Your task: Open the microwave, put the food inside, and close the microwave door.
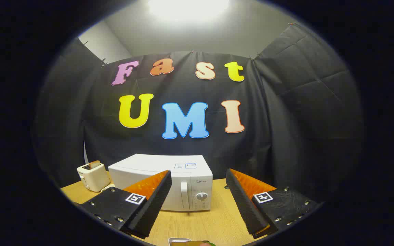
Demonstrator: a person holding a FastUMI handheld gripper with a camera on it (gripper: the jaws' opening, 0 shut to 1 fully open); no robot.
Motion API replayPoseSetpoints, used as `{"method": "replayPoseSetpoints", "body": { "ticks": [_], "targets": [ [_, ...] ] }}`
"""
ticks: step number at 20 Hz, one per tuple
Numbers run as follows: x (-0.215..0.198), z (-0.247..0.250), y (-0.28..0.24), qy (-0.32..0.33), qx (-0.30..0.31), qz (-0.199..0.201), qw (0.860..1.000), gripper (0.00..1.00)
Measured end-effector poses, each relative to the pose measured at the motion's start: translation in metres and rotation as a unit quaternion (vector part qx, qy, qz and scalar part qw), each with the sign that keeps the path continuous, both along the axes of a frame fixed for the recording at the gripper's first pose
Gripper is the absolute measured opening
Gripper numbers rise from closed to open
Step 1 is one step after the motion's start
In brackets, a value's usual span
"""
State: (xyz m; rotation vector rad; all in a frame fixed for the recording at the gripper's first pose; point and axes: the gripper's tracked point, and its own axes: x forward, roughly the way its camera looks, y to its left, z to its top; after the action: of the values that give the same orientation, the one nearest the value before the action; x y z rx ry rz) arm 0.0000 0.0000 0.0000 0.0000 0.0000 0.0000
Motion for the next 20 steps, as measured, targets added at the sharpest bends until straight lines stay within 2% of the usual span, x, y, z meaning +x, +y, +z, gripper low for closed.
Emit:
{"method": "replayPoseSetpoints", "body": {
  "ticks": [12, 20],
  "targets": [
    [0.015, -0.001, 0.011, -0.001, -0.016, 0.016, 1.000, 0.99],
    [0.045, -0.018, 0.019, 0.014, -0.024, 0.031, 0.999, 0.99]
  ]
}}
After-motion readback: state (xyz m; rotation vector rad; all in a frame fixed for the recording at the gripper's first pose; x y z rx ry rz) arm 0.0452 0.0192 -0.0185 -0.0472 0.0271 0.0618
